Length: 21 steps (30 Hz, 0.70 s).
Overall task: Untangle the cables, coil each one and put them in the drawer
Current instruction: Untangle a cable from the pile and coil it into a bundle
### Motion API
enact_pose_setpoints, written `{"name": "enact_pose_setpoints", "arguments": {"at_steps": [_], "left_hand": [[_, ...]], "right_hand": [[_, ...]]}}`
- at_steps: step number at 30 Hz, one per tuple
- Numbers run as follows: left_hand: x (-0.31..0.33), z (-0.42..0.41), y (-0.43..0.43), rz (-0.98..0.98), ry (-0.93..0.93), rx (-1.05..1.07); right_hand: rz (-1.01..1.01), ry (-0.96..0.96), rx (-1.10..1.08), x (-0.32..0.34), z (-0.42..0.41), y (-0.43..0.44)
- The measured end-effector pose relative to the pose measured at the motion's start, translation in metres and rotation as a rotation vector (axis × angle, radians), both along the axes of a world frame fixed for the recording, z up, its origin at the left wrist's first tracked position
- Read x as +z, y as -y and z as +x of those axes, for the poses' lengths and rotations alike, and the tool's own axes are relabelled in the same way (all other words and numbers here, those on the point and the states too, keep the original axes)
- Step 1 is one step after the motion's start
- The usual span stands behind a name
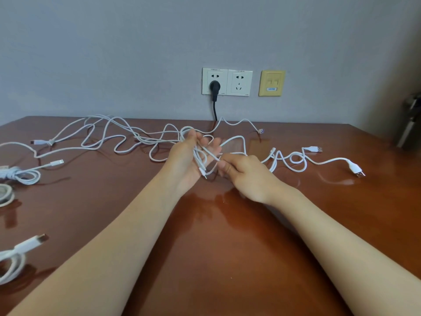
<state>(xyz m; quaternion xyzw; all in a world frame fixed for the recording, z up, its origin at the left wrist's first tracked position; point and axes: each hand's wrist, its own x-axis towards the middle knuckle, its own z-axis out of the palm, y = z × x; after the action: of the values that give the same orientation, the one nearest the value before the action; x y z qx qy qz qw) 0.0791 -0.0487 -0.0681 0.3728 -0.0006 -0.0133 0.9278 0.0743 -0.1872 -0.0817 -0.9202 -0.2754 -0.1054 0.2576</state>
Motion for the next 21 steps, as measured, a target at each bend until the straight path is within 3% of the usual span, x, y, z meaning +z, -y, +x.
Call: {"name": "enact_pose_setpoints", "arguments": {"at_steps": [7,11,18,21], "left_hand": [[0.007,0.003,-0.013,-0.090,0.005,-0.044],[0.012,0.003,-0.028,-0.119,-0.019,-0.013],[0.012,-0.002,-0.031,0.363,-0.070,-0.010],[0.011,-0.002,-0.023,0.517,-0.089,-0.011]], "right_hand": [[-0.111,0.111,0.007,0.008,-0.002,0.001],[0.125,0.215,-0.010,0.018,0.003,0.014],[0.001,0.437,0.079,0.011,0.001,0.003],[0.028,0.415,0.128,0.010,-0.001,0.000]]}}
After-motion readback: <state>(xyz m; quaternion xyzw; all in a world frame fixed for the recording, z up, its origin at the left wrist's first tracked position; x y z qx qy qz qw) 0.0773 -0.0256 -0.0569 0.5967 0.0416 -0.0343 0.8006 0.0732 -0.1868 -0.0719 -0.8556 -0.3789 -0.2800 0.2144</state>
